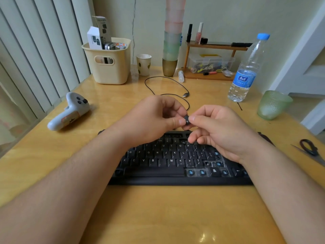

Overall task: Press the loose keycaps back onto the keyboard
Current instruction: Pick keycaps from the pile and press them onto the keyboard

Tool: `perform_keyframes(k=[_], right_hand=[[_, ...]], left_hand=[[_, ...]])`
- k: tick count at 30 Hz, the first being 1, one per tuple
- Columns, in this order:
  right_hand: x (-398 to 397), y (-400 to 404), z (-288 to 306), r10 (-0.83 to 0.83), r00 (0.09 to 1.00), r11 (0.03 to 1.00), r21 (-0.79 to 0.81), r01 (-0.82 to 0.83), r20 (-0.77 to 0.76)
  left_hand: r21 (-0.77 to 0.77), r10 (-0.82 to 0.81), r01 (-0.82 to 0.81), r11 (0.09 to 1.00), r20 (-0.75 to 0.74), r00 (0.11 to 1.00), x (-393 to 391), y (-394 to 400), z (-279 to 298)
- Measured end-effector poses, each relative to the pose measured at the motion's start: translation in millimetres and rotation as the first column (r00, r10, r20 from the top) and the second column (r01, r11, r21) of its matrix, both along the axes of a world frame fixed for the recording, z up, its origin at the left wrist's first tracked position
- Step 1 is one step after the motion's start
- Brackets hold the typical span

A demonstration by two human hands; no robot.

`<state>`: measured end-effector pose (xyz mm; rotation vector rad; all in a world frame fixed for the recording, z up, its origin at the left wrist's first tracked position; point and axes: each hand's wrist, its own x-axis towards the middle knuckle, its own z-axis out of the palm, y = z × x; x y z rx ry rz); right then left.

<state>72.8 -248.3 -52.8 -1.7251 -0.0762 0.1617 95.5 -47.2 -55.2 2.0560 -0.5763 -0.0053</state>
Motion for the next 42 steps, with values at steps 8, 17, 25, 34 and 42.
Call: perform_keyframes(k=[8,17,25,34,42], right_hand=[[4.5,-6.8,-5.3,0.018,0.952,0.947,-0.311,0.082,0.305],[-1.6,-3.2,-4.1,0.281,0.808,0.69,-0.695,0.205,0.518],[8.9,-15.6,7.3,0.305,0.91,0.596,-0.802,0.048,0.281],[18.4,-2.7,7.2,0.237,0.971,0.733,-0.658,-0.171,0.012],[24.6,8.2,14.8,0.148,0.984,0.661,-0.729,-0.176,-0.103]], left_hand=[[0.057,0.015,-0.014,0.998,-0.01,1.0,0.7,-3.0,-4.3],[-0.004,0.11,-0.113,0.994,-0.207,0.972,-0.6,-3.4,-3.8],[0.208,0.149,-0.148,0.967,0.013,0.989,1.8,6.0,-0.4],[0.494,-0.038,-0.041,0.869,0.149,0.988,2.3,7.2,-4.1],[0.485,-0.076,-0.016,0.874,0.169,0.983,0.9,7.4,-2.9]])
